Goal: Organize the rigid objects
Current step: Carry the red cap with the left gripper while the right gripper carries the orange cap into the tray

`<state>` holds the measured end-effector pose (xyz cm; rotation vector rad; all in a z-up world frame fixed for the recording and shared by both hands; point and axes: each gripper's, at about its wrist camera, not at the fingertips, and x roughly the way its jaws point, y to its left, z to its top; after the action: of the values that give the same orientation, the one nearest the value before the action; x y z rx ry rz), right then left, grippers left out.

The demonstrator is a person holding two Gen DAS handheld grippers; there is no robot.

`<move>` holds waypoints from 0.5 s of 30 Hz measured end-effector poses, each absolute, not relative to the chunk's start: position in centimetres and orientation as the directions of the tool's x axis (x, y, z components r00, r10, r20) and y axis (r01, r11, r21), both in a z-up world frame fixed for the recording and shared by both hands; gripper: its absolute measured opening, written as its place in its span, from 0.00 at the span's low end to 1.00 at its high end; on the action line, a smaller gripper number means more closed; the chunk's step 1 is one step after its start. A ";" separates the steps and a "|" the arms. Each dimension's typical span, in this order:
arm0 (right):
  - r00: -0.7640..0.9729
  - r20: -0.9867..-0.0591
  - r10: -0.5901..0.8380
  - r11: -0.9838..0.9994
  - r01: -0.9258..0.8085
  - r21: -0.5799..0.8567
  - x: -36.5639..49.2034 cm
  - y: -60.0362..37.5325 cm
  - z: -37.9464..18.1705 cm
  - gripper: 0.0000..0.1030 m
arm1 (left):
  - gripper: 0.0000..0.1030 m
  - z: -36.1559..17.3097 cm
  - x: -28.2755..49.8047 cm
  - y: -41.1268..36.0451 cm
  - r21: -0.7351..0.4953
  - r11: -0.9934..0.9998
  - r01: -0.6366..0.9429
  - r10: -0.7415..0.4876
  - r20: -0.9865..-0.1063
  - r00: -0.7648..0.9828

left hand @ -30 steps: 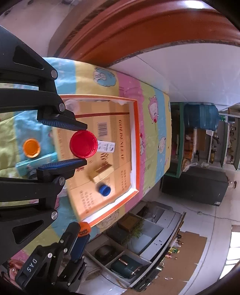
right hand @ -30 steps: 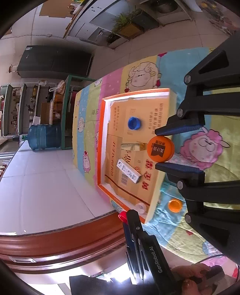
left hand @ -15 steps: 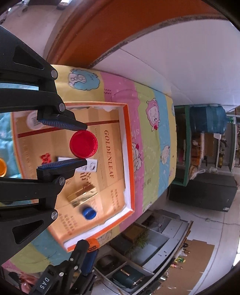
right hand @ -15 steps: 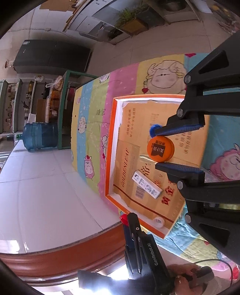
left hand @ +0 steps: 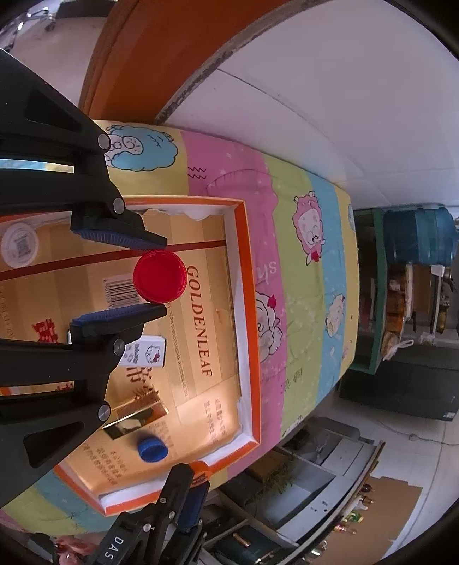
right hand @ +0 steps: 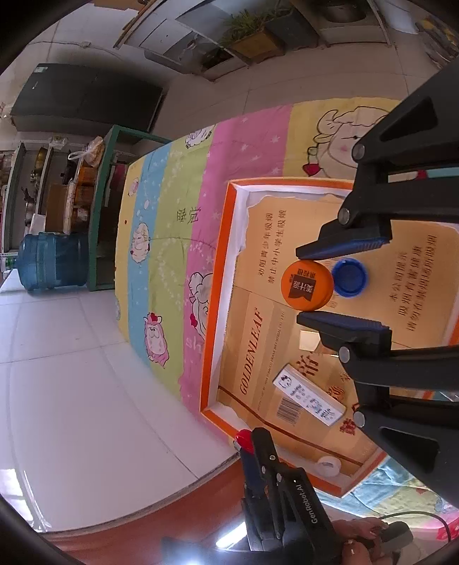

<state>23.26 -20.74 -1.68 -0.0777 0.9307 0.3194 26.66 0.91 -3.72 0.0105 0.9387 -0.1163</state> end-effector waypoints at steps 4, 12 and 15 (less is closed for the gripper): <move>0.539 -0.808 0.237 0.950 -0.301 0.077 24.3 -20.7 -2.2 0.29 | 0.30 -4.3 27.5 0.9 -0.047 0.995 0.093 -0.092 -0.812 0.576; 0.498 -0.831 0.248 0.956 -0.266 0.126 26.5 -21.2 -3.5 0.29 | 0.30 -5.4 28.7 0.9 -0.065 0.995 0.075 -0.096 -0.827 0.554; 0.489 -0.841 0.230 0.959 -0.259 0.111 27.0 -21.1 -3.9 0.29 | 0.30 -5.8 29.0 0.8 -0.064 0.995 0.072 -0.093 -0.833 0.545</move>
<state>26.97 -21.08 -3.90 -0.0315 1.0174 0.2969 28.96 0.82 -5.79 -0.0230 0.9892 -0.0979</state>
